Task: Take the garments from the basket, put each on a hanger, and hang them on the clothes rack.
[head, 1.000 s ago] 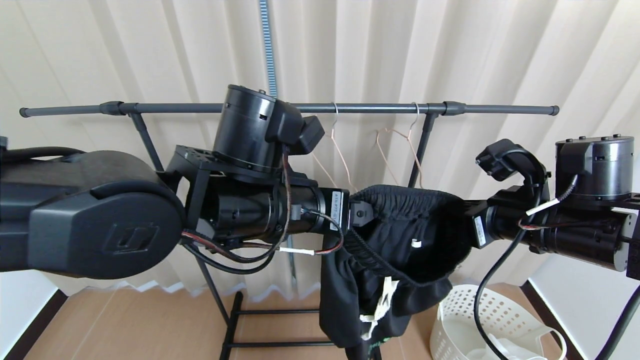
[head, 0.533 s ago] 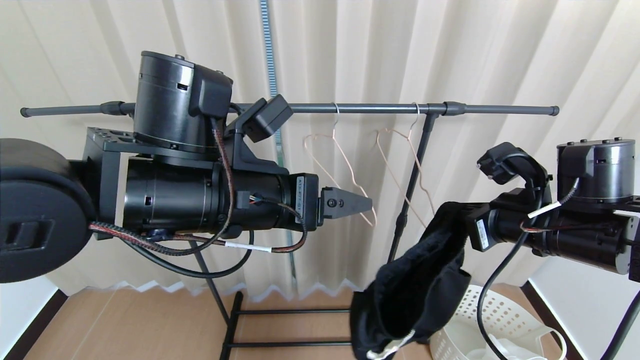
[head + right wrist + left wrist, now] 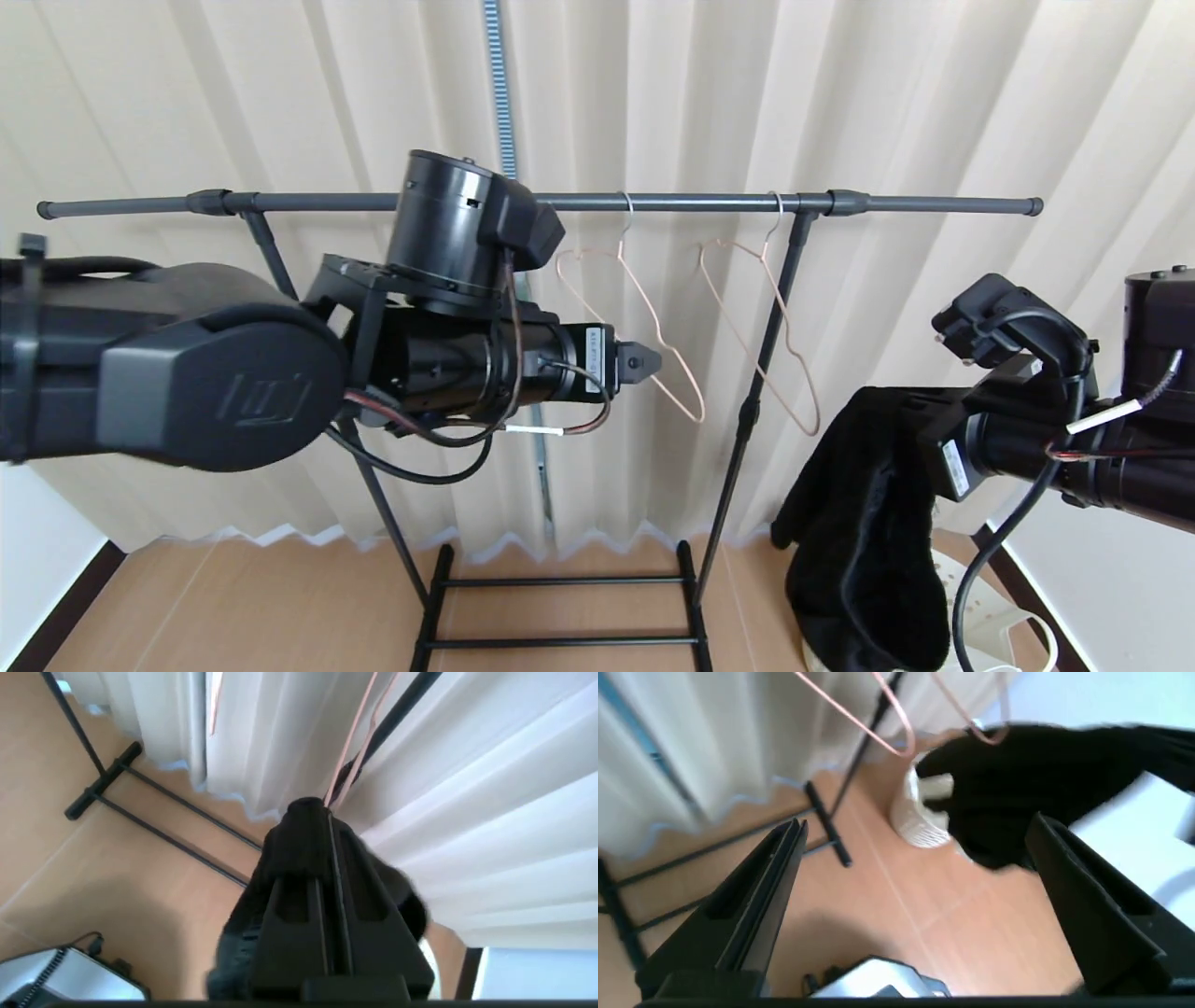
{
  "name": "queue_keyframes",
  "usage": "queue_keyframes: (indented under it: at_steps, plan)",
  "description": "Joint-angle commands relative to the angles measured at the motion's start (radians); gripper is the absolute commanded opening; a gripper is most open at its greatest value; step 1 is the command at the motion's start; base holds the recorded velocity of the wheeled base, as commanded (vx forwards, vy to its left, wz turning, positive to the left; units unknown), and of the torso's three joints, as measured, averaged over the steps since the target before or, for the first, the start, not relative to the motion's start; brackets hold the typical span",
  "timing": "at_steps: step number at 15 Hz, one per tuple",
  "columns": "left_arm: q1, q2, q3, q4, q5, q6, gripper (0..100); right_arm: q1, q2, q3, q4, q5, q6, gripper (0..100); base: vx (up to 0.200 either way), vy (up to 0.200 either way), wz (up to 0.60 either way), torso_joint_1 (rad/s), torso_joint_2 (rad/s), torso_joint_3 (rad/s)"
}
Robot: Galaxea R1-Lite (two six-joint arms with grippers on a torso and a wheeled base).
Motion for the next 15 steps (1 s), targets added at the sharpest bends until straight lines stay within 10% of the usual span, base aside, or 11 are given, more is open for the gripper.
queue_keyframes:
  at_steps: [1,6,15]
  plan:
    - [0.0,0.178,-0.162,0.036,0.069,0.0,100,0.003,-0.037,0.018,-0.001,0.0,-0.017,0,0.0,0.0,0.0,0.0,0.0,0.0]
    - [0.004,0.332,-0.395,0.18,0.123,0.002,100,0.006,-0.034,0.022,-0.001,-0.001,-0.017,0,0.0,0.0,0.0,0.0,0.0,0.0]
    - [-0.007,0.335,-0.393,0.183,0.18,0.028,100,0.006,-0.033,0.027,-0.001,0.0,-0.038,0,0.022,-0.067,0.0,0.001,0.0,0.001]
